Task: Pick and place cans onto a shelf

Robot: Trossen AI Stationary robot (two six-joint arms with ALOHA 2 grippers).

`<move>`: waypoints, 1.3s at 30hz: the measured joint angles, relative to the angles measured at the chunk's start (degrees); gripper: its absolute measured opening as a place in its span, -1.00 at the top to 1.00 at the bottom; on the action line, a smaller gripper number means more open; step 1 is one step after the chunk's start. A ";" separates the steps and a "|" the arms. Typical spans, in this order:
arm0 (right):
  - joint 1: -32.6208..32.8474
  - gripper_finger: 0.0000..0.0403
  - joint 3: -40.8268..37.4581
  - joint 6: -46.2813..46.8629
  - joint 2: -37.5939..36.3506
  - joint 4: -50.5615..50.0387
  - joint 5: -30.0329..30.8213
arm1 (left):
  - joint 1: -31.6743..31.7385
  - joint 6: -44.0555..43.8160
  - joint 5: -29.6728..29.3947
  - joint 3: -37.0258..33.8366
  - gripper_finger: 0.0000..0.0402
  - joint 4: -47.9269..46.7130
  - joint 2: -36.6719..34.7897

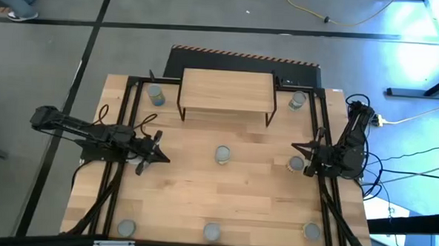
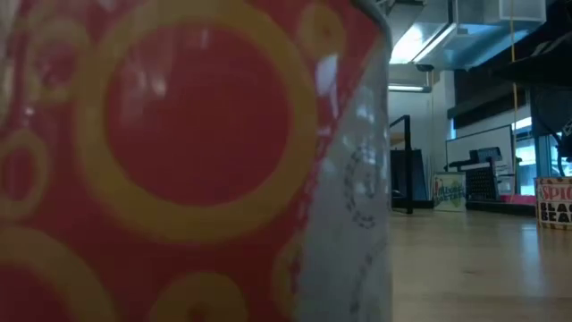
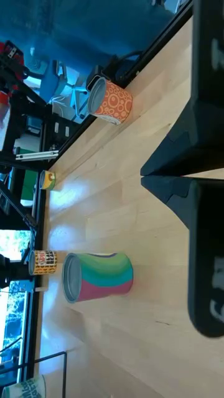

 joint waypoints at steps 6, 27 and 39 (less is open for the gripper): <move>0.00 0.91 0.02 -0.01 0.00 -0.01 0.00 | 0.00 0.00 0.01 0.01 1.00 0.00 0.01; 0.00 0.91 0.00 -0.01 0.00 -0.01 0.01 | 0.02 -0.22 -7.23 0.00 1.00 2.27 -0.01; -0.02 0.91 0.00 0.00 0.00 -0.01 0.00 | 0.02 2.87 -13.09 14.81 1.00 -13.52 1.72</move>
